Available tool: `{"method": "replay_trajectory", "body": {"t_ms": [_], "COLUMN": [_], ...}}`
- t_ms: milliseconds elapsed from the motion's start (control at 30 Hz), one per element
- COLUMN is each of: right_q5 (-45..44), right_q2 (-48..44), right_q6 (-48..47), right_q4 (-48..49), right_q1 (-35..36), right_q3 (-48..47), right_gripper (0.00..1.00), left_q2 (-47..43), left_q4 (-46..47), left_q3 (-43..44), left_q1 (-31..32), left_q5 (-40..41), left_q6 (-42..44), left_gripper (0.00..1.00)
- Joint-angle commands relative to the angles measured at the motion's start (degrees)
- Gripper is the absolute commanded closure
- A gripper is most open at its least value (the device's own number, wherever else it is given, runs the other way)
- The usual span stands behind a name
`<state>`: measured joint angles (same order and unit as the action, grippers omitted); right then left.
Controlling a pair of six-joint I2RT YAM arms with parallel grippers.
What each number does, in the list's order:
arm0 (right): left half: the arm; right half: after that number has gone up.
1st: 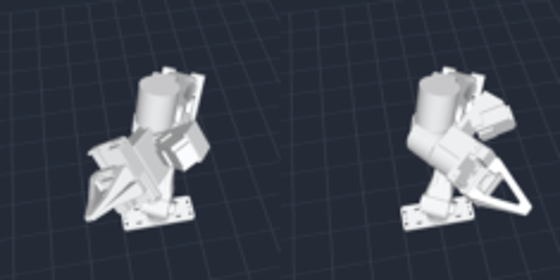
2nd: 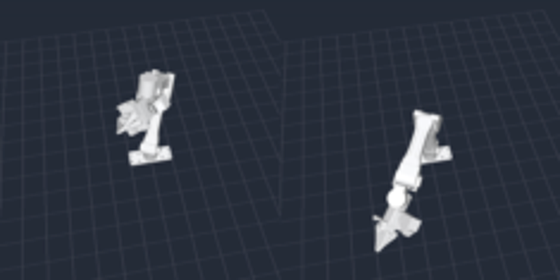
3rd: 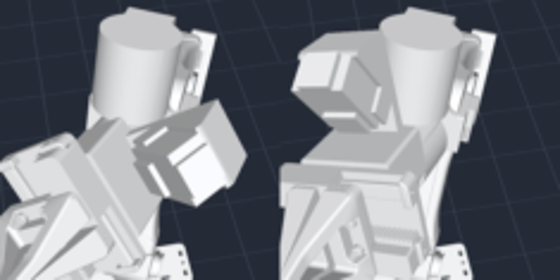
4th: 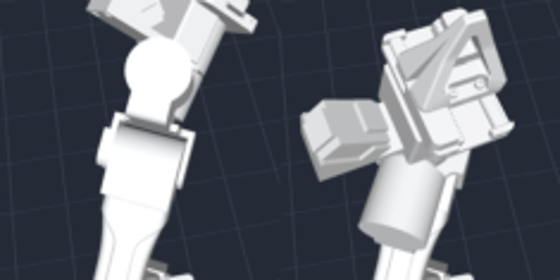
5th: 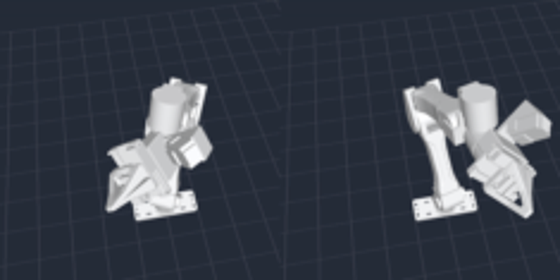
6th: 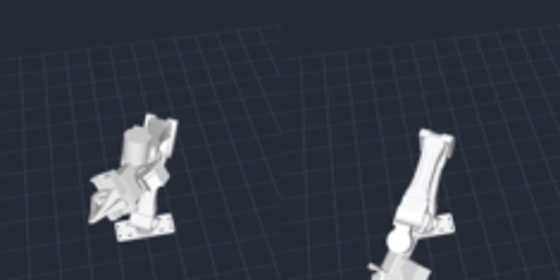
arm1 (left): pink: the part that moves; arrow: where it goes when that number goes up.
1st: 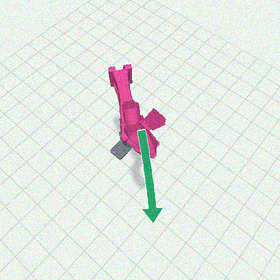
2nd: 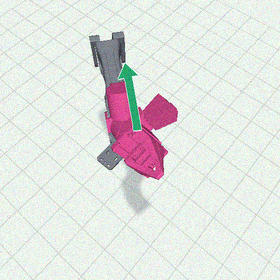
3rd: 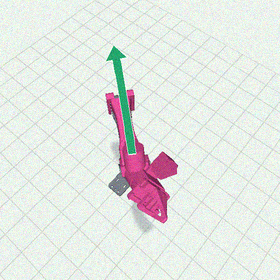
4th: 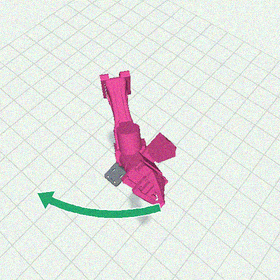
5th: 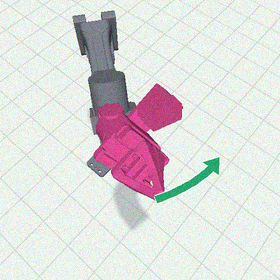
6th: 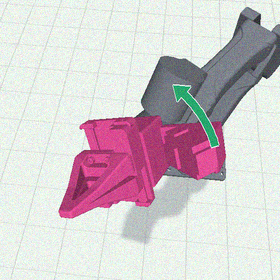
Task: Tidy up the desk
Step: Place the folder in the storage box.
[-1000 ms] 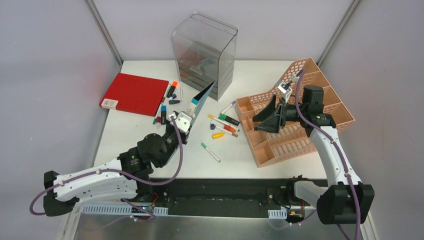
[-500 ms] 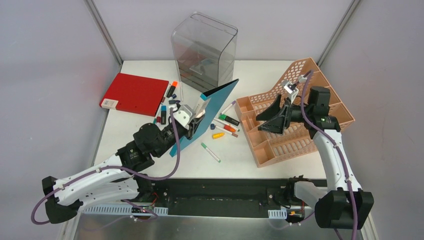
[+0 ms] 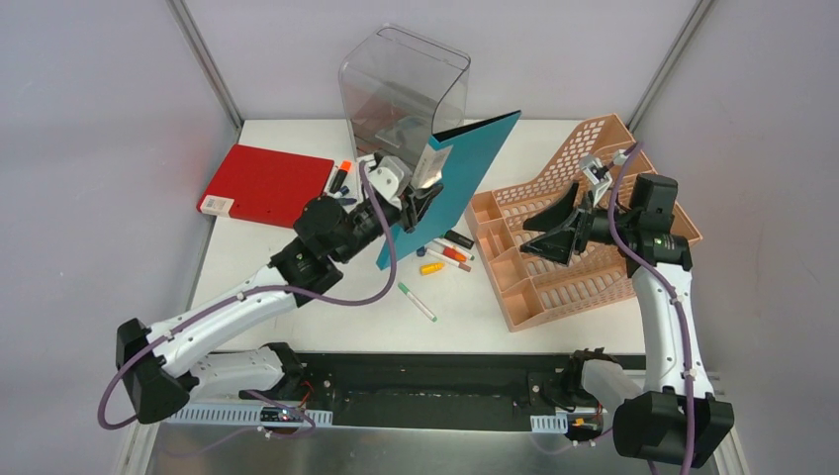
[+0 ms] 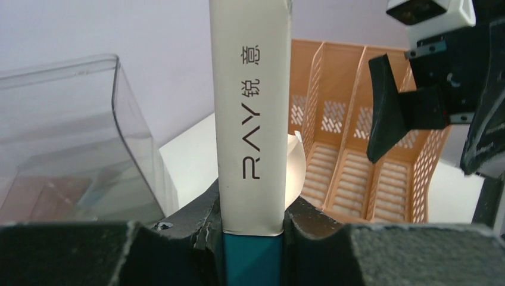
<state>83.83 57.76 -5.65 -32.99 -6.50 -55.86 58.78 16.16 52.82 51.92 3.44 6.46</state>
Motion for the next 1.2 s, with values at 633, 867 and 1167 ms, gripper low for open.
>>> {"method": "replay_trajectory", "body": {"t_ms": [633, 867, 1167], "right_q5": [-19.5, -19.4, -19.7], "right_q2": [-3.4, -3.2, -2.8], "right_q6": [-28.3, -28.4, -28.4], "right_q4": [-27.2, -27.2, -27.1], "right_q1": [-3.7, -3.6, -3.6], "right_q3": [-12.9, -12.6, -12.4], "right_gripper": [0.02, 0.02, 0.02], "left_q2": [35.7, 44.6, 53.0], "left_q4": [32.7, 37.1, 39.5], "left_q3": [26.4, 32.4, 39.1], "left_q1": [-8.4, -9.6, -9.7], "left_q5": [-22.3, -25.3, -26.9], "left_q6": [-14.1, -19.6, -24.6], "left_gripper": [1.0, 1.0, 1.0]}}
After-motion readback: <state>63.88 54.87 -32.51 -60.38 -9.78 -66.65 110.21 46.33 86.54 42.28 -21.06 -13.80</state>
